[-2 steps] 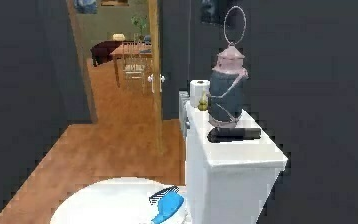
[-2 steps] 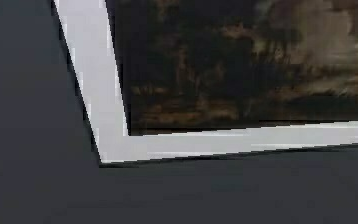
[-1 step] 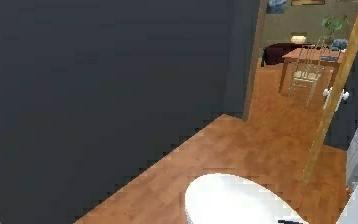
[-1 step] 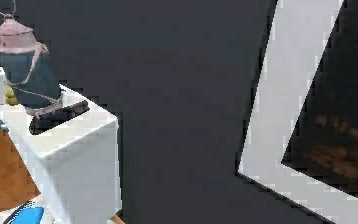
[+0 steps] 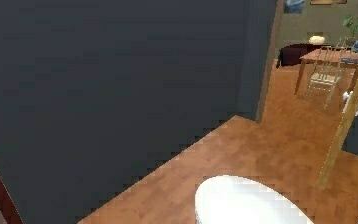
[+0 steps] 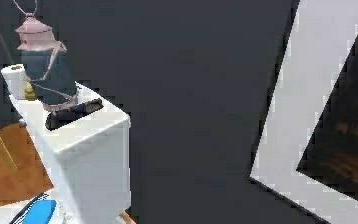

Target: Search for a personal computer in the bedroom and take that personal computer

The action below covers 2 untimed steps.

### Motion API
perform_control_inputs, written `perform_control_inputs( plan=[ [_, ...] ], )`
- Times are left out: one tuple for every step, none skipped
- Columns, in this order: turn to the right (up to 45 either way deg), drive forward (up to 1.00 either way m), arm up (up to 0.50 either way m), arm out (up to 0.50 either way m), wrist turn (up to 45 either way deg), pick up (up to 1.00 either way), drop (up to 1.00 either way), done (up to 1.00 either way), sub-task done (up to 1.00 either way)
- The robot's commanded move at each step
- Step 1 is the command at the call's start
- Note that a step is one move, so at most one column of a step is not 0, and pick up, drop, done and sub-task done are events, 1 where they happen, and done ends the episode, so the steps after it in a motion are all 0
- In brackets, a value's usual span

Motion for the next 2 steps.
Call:
perform_control_inputs(
  plan=[
    [0.0,0.45,0.00,0.00,0.0,0.00,0.00,0.00,0.00],
    [-45.0,0.00,0.00,0.00,0.0,0.00,0.00,0.00,0.00]
  ],
)
